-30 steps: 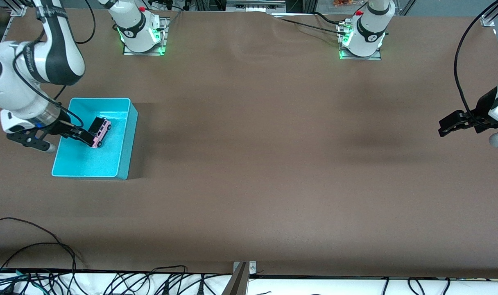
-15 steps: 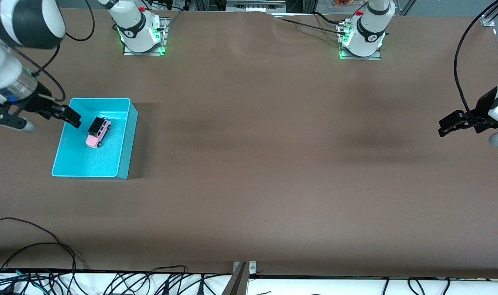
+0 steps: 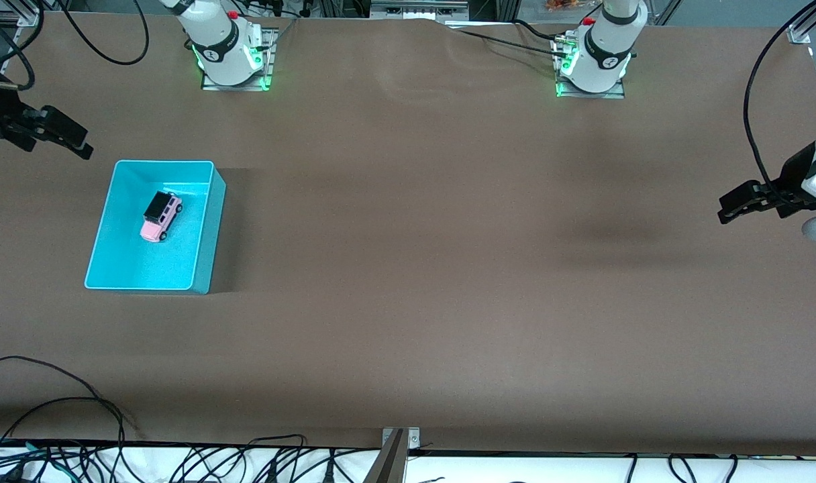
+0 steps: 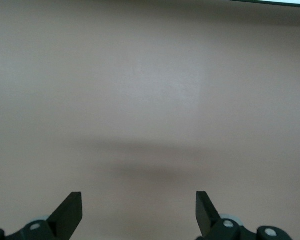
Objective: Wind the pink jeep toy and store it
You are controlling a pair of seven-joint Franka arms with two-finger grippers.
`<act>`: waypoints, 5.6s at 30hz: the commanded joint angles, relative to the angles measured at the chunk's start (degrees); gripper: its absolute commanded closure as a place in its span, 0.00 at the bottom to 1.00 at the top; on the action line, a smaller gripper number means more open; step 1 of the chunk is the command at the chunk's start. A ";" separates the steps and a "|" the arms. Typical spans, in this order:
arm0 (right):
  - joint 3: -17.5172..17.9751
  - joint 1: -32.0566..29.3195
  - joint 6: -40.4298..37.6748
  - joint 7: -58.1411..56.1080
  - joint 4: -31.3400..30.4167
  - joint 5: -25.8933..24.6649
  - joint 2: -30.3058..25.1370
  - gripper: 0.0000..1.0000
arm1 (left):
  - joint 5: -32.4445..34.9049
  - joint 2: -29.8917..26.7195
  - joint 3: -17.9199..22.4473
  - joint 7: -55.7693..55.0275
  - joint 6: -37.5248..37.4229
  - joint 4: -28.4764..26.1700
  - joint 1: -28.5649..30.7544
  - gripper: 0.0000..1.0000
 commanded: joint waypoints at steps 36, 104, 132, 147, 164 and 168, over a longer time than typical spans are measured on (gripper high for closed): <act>2.51 -6.31 -0.24 -10.90 4.88 2.91 3.52 0.00 | -4.54 -1.14 0.18 0.36 0.86 -0.79 0.97 0.00; 2.60 -5.96 -3.84 -14.06 4.79 0.36 3.61 0.00 | -5.86 -0.52 11.52 0.09 1.47 2.46 -10.46 0.00; 2.87 -5.70 -4.28 -14.85 5.23 0.45 3.96 0.00 | -5.24 -1.75 11.78 0.97 1.03 2.20 -7.91 0.00; 2.95 -5.61 -3.14 -15.03 5.67 0.72 4.40 0.00 | -5.07 -1.66 11.17 0.36 0.42 1.23 -8.79 0.00; -4.69 4.14 -2.61 -14.33 5.75 0.19 4.58 0.00 | -4.98 -1.66 11.08 0.27 0.42 0.79 -8.88 0.00; -4.69 4.14 -2.61 -14.33 5.67 0.19 4.58 0.00 | -4.98 -1.58 11.08 0.27 0.42 0.79 -8.88 0.00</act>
